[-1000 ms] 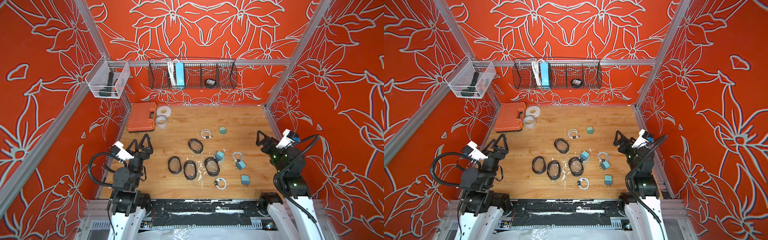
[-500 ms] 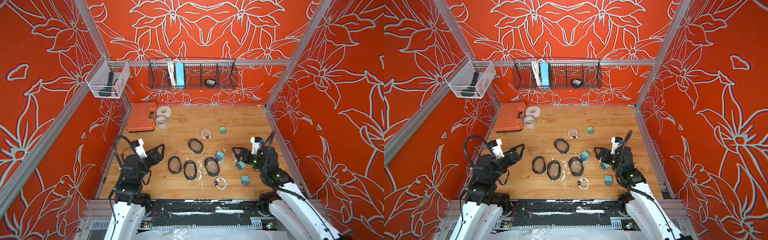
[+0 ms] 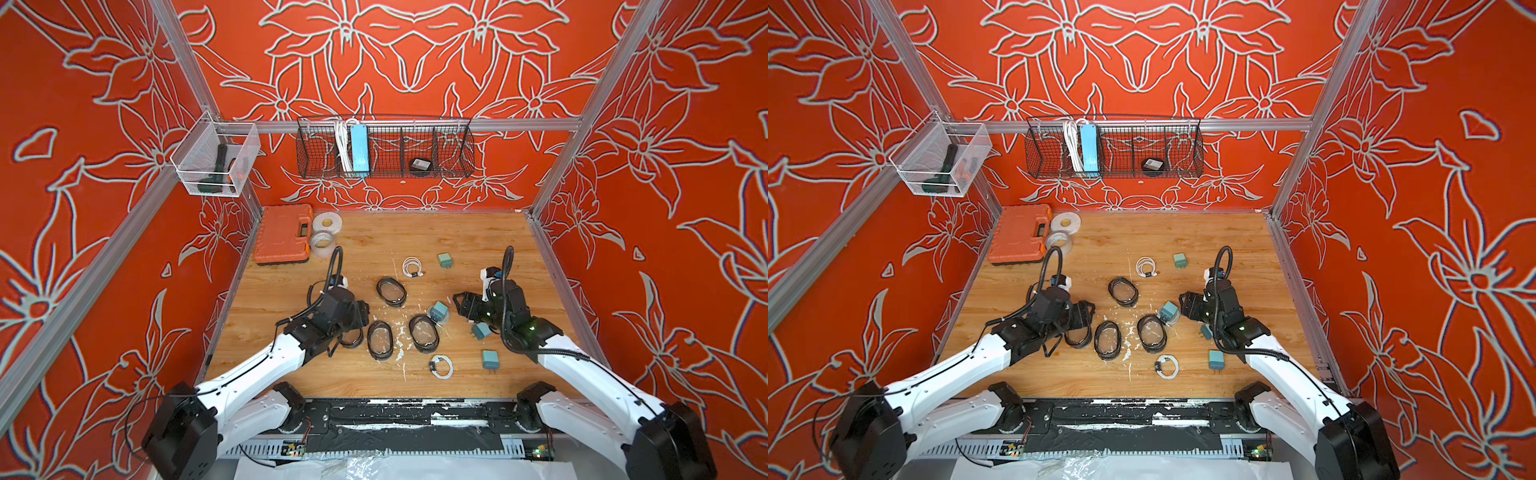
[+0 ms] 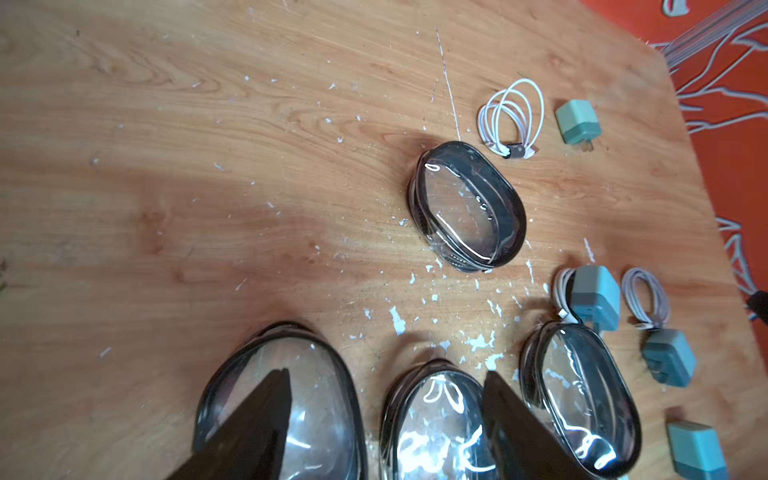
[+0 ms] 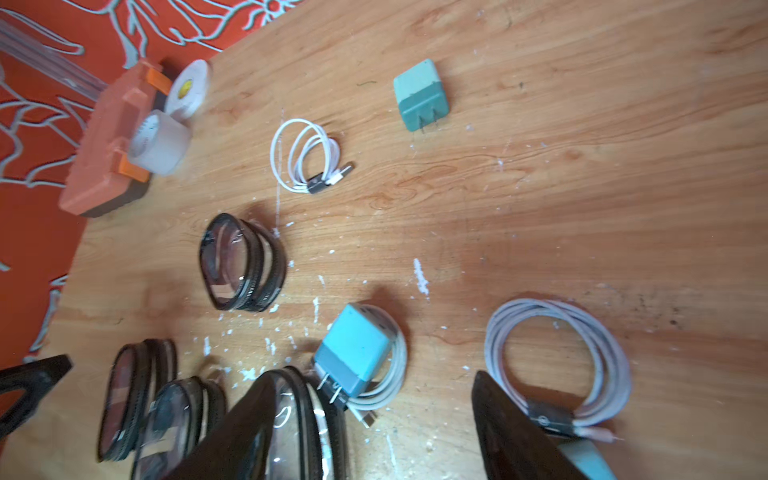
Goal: Pack away charging kits
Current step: Pick up the storage bag at the center of the board.
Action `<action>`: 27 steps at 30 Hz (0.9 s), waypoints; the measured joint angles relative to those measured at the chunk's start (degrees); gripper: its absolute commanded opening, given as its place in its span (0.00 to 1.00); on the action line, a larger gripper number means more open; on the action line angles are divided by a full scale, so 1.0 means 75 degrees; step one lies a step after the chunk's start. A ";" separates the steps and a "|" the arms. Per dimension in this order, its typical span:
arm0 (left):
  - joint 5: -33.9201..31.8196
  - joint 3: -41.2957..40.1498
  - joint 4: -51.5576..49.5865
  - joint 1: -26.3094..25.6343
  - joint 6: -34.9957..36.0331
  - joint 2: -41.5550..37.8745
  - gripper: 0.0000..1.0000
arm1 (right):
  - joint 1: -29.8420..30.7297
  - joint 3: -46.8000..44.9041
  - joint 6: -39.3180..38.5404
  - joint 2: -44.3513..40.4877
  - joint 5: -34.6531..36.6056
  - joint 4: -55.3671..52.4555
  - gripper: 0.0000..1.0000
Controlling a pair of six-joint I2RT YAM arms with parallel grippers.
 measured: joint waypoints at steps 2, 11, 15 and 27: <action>-0.0181 0.0239 0.0070 -0.0256 -0.0058 0.0300 0.68 | 0.0000 0.0006 -0.0064 0.0198 0.0187 0.0003 0.74; -0.0688 0.2261 -0.0160 -0.0979 -0.1134 0.2296 0.57 | 0.0000 0.0318 -0.0146 0.0825 0.0731 0.0044 0.73; -0.0810 0.4680 -0.1434 -0.1008 -0.1786 0.4199 0.53 | 0.0000 0.0318 -0.0146 0.0836 0.0790 0.0061 0.72; -0.1288 0.9221 -0.4613 -0.1116 -0.2637 0.8434 0.49 | -0.0003 0.0318 -0.0152 0.0836 0.0845 0.0079 0.72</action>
